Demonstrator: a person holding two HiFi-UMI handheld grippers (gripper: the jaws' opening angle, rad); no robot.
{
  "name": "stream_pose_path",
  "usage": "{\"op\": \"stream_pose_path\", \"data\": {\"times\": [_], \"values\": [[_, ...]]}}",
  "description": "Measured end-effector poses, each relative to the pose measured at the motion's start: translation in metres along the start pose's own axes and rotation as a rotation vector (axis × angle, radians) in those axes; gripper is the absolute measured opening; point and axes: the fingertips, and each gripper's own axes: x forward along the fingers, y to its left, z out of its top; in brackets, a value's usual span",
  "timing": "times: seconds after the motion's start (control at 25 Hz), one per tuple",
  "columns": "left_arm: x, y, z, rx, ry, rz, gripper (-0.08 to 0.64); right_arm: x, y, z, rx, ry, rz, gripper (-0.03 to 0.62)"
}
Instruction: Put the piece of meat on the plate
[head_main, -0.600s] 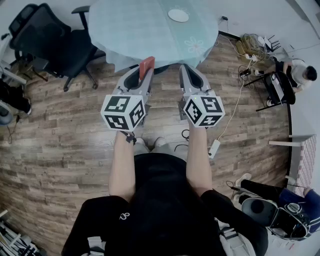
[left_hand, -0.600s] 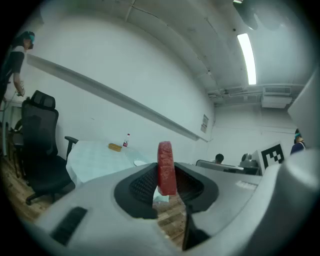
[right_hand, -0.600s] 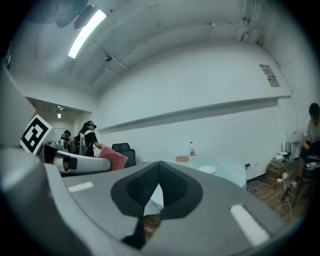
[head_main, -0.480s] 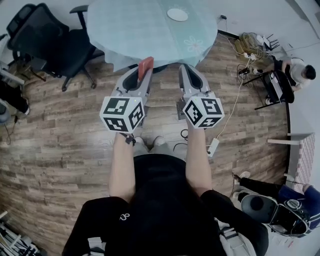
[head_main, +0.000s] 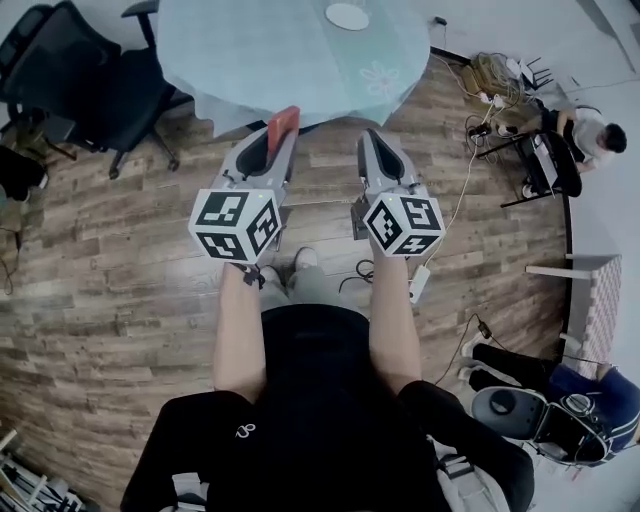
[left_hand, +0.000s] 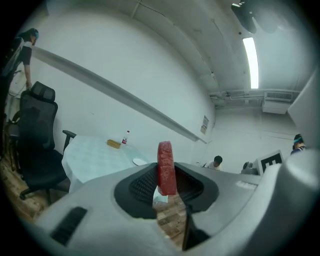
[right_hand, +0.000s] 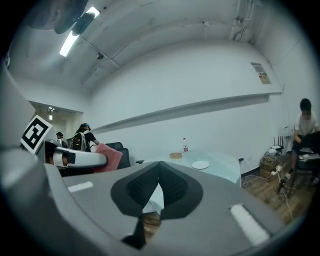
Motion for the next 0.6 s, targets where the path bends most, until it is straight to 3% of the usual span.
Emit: {"op": "stream_pose_path", "data": {"times": [0.28, 0.6], "values": [[0.061, -0.012, 0.016, 0.076, 0.006, -0.05, 0.089, 0.024, -0.05, 0.011, 0.043, -0.073, -0.011, 0.009], [0.192, 0.045, 0.027, 0.08, 0.059, -0.021, 0.089, 0.147, -0.148, -0.001, 0.146, -0.073, -0.038, 0.009]]}}
